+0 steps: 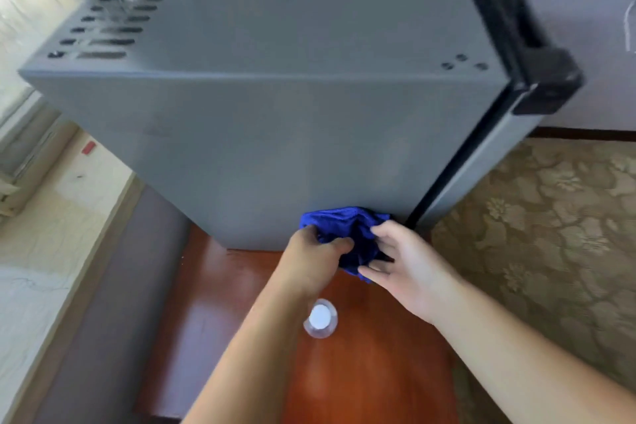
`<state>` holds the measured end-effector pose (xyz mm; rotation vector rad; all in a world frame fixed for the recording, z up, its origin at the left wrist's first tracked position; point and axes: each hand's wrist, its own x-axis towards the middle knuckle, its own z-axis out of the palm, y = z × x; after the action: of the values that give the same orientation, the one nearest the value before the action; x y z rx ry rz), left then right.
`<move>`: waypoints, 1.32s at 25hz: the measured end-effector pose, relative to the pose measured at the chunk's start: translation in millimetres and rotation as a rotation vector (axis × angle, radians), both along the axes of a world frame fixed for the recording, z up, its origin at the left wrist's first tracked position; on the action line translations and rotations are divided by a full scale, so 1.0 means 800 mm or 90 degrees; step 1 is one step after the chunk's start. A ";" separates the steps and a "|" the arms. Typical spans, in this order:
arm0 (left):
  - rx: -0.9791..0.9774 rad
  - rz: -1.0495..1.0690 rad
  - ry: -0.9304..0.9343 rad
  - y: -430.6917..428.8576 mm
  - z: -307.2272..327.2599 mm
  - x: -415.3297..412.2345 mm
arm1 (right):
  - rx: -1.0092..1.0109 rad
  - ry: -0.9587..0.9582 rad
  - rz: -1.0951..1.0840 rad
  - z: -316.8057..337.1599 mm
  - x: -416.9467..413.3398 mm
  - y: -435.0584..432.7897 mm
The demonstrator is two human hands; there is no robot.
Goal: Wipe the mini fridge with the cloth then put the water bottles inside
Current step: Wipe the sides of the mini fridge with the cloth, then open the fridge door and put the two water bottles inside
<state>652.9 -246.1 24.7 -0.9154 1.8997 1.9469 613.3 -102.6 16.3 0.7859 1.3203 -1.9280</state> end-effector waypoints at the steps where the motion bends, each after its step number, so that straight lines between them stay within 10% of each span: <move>1: -0.011 -0.005 0.021 0.021 0.013 0.001 | -0.010 0.016 -0.029 0.016 0.001 0.020; 16: -0.226 0.145 0.282 0.005 0.107 0.059 | -0.160 0.255 0.055 0.133 0.028 0.033; 25: -0.350 -0.103 0.033 -0.114 -0.020 0.058 | 0.011 0.099 0.206 -0.003 0.024 -0.068; 33: -0.269 -0.145 0.013 -0.134 -0.087 0.116 | 0.514 0.332 0.566 -0.062 0.076 -0.042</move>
<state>746.0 -353.1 -44.7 -0.7377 2.3611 1.4583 673.9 -136.0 -33.4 -0.0639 2.3050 -0.8657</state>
